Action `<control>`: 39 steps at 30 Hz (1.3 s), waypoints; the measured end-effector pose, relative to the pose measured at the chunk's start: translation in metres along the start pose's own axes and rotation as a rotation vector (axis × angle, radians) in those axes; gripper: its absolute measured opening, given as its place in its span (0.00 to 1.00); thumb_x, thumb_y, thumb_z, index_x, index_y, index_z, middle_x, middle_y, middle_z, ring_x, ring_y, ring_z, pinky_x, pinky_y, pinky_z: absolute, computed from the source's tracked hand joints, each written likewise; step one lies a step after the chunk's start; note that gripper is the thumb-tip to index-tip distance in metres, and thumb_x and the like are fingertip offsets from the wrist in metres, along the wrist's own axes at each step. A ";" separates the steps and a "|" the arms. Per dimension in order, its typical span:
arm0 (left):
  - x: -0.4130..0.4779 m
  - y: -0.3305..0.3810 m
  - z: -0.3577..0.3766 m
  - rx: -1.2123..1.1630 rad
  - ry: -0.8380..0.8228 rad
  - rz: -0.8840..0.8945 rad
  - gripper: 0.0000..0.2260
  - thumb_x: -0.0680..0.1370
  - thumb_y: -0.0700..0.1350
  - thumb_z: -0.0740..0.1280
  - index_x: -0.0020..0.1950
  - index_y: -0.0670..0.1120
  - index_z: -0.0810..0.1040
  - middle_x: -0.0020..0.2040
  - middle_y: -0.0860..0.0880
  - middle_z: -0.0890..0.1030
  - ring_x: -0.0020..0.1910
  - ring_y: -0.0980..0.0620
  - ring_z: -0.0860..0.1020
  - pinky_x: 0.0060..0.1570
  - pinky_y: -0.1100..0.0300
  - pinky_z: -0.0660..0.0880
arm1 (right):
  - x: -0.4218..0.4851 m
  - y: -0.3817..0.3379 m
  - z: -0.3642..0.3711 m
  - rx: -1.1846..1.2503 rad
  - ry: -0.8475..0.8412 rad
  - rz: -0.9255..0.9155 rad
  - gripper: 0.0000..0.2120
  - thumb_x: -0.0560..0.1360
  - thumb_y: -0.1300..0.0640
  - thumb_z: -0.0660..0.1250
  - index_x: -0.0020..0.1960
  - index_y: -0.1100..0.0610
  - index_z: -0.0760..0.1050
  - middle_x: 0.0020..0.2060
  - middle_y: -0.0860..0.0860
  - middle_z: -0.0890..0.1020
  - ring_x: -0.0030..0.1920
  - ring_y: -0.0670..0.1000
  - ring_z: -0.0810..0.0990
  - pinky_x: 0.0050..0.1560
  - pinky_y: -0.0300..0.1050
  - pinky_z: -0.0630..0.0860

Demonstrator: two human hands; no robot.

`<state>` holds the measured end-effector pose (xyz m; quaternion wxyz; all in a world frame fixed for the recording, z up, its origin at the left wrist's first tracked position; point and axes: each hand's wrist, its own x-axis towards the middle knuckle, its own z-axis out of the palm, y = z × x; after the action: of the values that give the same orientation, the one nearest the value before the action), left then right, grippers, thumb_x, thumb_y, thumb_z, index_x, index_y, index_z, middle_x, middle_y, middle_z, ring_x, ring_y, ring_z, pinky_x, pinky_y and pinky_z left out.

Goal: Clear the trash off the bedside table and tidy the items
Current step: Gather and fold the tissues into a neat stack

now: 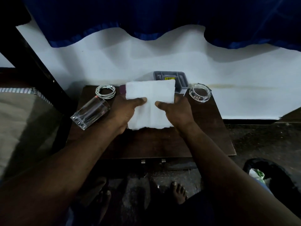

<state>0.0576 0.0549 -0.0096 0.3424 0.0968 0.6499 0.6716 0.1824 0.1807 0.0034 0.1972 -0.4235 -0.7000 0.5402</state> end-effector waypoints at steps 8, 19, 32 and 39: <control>0.003 -0.025 0.002 0.082 -0.067 0.065 0.19 0.73 0.34 0.76 0.63 0.42 0.83 0.57 0.45 0.87 0.58 0.46 0.85 0.64 0.46 0.78 | -0.005 0.016 0.014 -0.127 0.018 -0.008 0.19 0.68 0.56 0.80 0.58 0.56 0.84 0.48 0.50 0.87 0.51 0.50 0.86 0.55 0.50 0.82; 0.001 -0.016 -0.001 0.021 -0.036 0.229 0.20 0.70 0.43 0.80 0.60 0.44 0.85 0.56 0.47 0.87 0.57 0.47 0.85 0.61 0.48 0.80 | -0.006 -0.005 0.005 -0.199 0.138 -0.125 0.17 0.69 0.50 0.79 0.56 0.53 0.84 0.49 0.49 0.87 0.50 0.50 0.84 0.55 0.50 0.81; 0.002 -0.021 0.002 0.187 0.027 0.239 0.20 0.61 0.56 0.82 0.50 0.56 0.86 0.51 0.54 0.88 0.51 0.56 0.86 0.49 0.61 0.81 | -0.004 -0.001 0.008 -0.251 0.157 -0.141 0.13 0.70 0.50 0.76 0.52 0.54 0.84 0.46 0.50 0.87 0.48 0.51 0.84 0.49 0.46 0.79; 0.005 -0.035 -0.004 0.334 0.085 0.074 0.14 0.68 0.47 0.81 0.52 0.49 0.87 0.46 0.52 0.88 0.47 0.49 0.87 0.50 0.46 0.84 | -0.004 0.016 0.011 -0.268 0.097 0.038 0.14 0.71 0.52 0.78 0.52 0.58 0.85 0.46 0.54 0.87 0.50 0.54 0.85 0.51 0.49 0.81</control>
<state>0.0635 0.0521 -0.0446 0.2689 0.1477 0.7622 0.5700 0.1830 0.1721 -0.0145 0.1623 -0.4848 -0.7474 0.4243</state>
